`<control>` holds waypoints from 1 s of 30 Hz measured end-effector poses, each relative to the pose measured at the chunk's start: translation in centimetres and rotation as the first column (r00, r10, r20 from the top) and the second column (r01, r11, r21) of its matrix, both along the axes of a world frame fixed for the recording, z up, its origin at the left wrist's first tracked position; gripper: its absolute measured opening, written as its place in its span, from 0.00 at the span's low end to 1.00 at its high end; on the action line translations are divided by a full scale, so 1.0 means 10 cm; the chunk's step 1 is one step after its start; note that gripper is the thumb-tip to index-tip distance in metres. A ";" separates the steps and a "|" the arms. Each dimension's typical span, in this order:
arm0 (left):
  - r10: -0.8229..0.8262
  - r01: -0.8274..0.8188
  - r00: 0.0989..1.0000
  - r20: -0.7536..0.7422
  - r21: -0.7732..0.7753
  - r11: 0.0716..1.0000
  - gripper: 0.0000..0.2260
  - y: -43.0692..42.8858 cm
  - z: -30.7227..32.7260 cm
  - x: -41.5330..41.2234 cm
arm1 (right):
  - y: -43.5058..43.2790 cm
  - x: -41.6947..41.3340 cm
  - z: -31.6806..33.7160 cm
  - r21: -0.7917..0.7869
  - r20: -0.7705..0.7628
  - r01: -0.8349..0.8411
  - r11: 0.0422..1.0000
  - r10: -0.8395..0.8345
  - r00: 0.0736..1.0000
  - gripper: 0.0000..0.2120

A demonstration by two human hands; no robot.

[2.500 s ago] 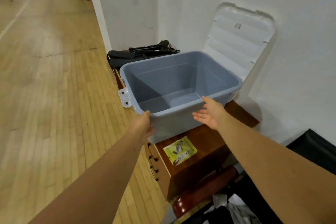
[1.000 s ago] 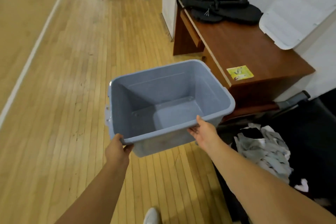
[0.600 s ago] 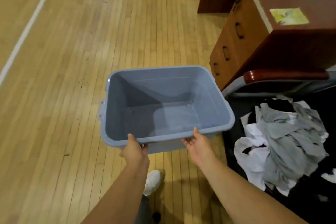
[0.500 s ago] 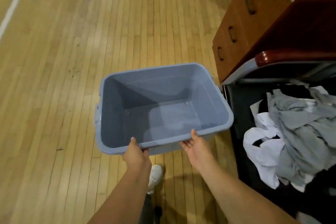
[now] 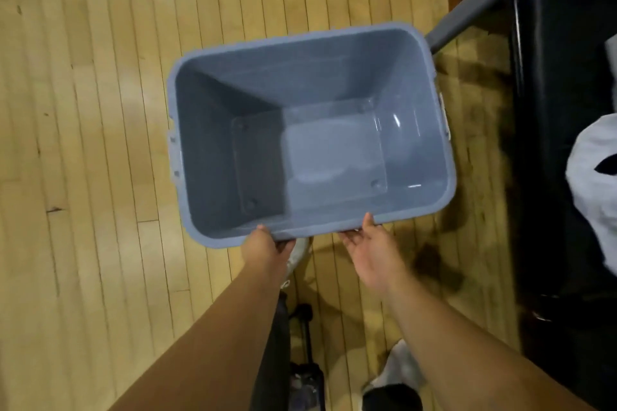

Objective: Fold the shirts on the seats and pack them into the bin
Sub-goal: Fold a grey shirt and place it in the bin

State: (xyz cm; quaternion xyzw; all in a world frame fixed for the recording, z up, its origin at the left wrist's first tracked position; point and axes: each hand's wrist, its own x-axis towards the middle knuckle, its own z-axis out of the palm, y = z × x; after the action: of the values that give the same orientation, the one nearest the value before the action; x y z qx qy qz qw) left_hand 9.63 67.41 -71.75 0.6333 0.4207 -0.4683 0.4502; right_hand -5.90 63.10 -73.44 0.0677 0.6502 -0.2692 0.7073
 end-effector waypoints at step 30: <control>-0.831 0.979 0.060 0.553 0.128 0.156 0.07 -1.90 2.07 -0.30 | -1.53 -0.59 2.10 -0.202 -0.654 -0.746 0.635 0.479 0.585 0.21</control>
State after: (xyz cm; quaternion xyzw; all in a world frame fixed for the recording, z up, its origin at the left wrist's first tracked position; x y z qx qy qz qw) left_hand 6.61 48.42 -51.02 0.7772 -0.2851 -0.5142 0.2243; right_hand -11.85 47.81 -52.49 -0.4165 0.7194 -0.1511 0.5350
